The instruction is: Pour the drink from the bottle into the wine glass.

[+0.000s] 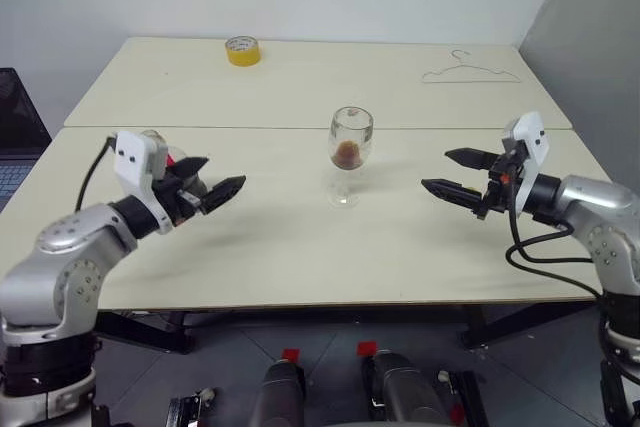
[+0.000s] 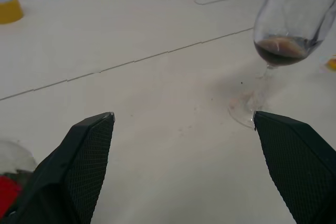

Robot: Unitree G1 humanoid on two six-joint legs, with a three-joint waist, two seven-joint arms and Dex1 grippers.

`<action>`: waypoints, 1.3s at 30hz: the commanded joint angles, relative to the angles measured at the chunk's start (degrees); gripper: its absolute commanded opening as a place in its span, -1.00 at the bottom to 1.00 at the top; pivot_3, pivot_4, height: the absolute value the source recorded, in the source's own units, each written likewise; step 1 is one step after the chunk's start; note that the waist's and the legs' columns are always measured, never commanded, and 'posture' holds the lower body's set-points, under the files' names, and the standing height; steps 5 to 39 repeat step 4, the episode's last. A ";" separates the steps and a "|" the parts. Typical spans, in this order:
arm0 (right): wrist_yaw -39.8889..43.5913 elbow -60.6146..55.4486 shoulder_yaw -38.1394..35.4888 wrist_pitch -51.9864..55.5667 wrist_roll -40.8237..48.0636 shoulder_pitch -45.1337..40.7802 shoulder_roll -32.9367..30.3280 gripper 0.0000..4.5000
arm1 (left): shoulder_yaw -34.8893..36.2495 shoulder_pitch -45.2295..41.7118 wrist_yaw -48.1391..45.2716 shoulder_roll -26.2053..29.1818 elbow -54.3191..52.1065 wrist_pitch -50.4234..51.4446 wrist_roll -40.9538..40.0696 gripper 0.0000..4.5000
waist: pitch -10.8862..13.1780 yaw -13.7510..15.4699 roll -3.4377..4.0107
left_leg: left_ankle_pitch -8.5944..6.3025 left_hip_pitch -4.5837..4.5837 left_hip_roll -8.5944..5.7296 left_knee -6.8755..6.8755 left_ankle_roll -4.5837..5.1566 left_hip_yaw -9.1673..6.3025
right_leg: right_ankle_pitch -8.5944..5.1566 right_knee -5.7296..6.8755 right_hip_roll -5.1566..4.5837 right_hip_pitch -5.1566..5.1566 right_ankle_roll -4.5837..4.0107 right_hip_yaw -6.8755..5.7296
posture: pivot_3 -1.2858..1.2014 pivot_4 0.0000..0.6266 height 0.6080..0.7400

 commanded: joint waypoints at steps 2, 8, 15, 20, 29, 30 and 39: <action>-2.86 -2.36 -1.94 -1.34 0.69 1.45 1.72 1.00 | 0.18 2.09 1.75 -1.72 -3.14 -2.82 1.13 0.99 | 0.02 0.03 0.02 | 0.00 -0.01 0.00 0.00 0.00 -0.02 | 0.00 0.02 0.00 -0.01 0.00 -0.01 | 0.03 -0.52 1.00; -3.29 -2.06 -1.75 -1.87 0.51 1.71 2.37 1.00 | -0.04 2.99 2.90 -3.18 -4.05 -4.04 1.52 0.99 | 0.01 0.03 0.01 | 0.00 0.02 0.00 0.00 0.00 -0.03 | 0.00 0.02 0.01 0.01 0.00 -0.01 | 0.03 -0.52 1.00; -3.29 -2.06 -1.75 -1.87 0.51 1.71 2.37 1.00 | -0.04 2.99 2.90 -3.18 -4.05 -4.04 1.52 0.99 | 0.01 0.03 0.01 | 0.00 0.02 0.00 0.00 0.00 -0.03 | 0.00 0.02 0.01 0.01 0.00 -0.01 | 0.03 -0.52 1.00; -3.29 -2.06 -1.75 -1.87 0.51 1.71 2.37 1.00 | -0.04 2.99 2.90 -3.18 -4.05 -4.04 1.52 0.99 | 0.01 0.03 0.01 | 0.00 0.02 0.00 0.00 0.00 -0.03 | 0.00 0.02 0.01 0.01 0.00 -0.01 | 0.03 -0.52 1.00; -3.29 -2.06 -1.75 -1.87 0.51 1.71 2.37 1.00 | -0.04 2.99 2.90 -3.18 -4.05 -4.04 1.52 0.99 | 0.01 0.03 0.01 | 0.00 0.02 0.00 0.00 0.00 -0.03 | 0.00 0.02 0.01 0.01 0.00 -0.01 | 0.03 -0.52 1.00; -3.29 -2.06 -1.75 -1.87 0.51 1.71 2.37 1.00 | -0.04 2.99 2.90 -3.18 -4.05 -4.04 1.52 0.99 | 0.01 0.03 0.01 | 0.00 0.02 0.00 0.00 0.00 -0.03 | 0.00 0.02 0.01 0.01 0.00 -0.01 | 0.03 -0.52 1.00; -3.29 -2.06 -1.75 -1.87 0.51 1.71 2.37 1.00 | -0.04 2.99 2.90 -3.18 -4.05 -4.04 1.52 0.99 | 0.01 0.03 0.01 | 0.00 0.02 0.00 0.00 0.00 -0.03 | 0.00 0.02 0.01 0.01 0.00 -0.01 | 0.03 -0.52 1.00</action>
